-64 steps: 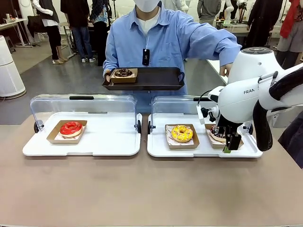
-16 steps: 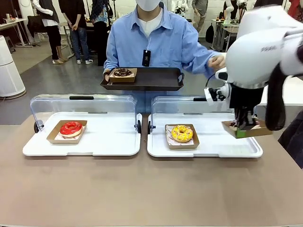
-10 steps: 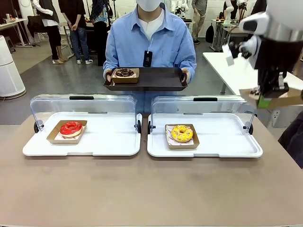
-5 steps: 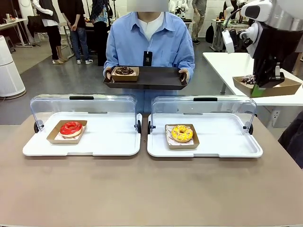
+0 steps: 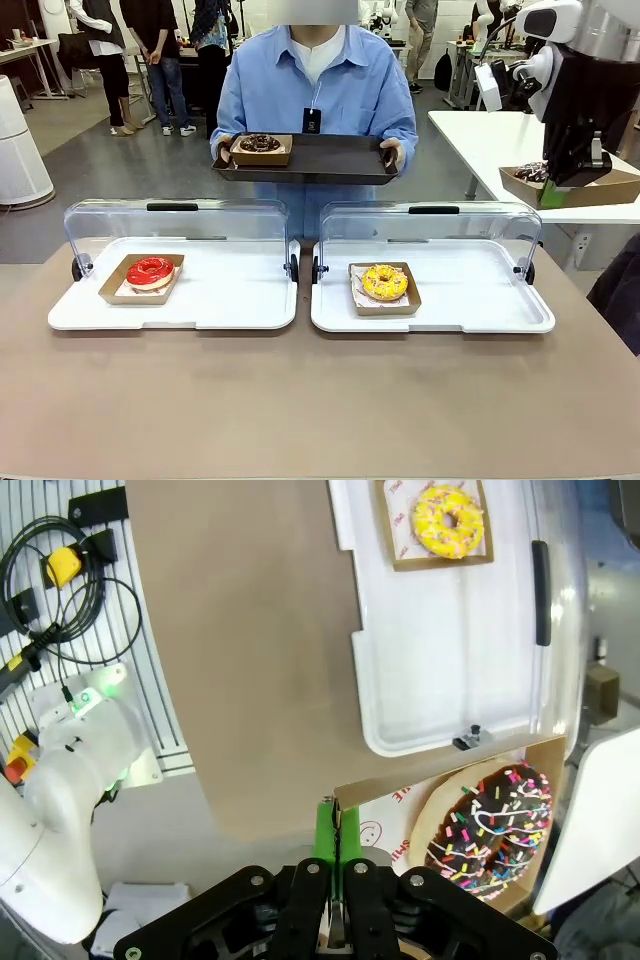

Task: Provide the desired donut to the person.
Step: Place the picked Paper togo box onto the Handle tray extended by the person.

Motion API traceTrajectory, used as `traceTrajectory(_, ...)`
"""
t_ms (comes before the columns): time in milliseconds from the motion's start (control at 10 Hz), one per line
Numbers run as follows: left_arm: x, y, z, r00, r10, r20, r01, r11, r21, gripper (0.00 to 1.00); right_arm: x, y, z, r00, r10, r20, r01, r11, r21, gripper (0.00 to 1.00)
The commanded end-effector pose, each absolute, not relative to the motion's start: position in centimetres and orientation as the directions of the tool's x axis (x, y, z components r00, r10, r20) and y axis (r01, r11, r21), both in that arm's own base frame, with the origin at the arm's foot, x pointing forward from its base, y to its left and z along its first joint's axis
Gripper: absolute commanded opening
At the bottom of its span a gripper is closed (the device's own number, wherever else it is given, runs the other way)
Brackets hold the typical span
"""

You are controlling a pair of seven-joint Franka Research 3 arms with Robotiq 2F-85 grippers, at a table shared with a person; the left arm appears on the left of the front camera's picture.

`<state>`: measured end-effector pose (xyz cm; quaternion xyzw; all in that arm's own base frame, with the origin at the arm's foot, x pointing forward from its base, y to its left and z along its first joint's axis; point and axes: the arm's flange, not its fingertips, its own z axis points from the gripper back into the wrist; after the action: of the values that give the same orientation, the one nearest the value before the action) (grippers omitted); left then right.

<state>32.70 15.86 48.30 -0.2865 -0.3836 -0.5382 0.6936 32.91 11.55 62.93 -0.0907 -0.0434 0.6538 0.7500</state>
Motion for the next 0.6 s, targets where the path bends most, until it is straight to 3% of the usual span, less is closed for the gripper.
traceTrajectory(0,32.69,15.91,48.42,0.137,-0.519,0.844,0.962,0.272,0.011,1.00,32.75,11.91,63.30,0.160,0.985,-0.068,-0.970,0.144,-0.198,0.00)
traceTrajectory(500,32.69,15.91,48.42,0.137,-0.519,0.844,0.962,0.272,0.011,1.00,32.75,11.91,63.30,0.160,0.985,-0.068,-0.970,0.144,-0.198,0.00)
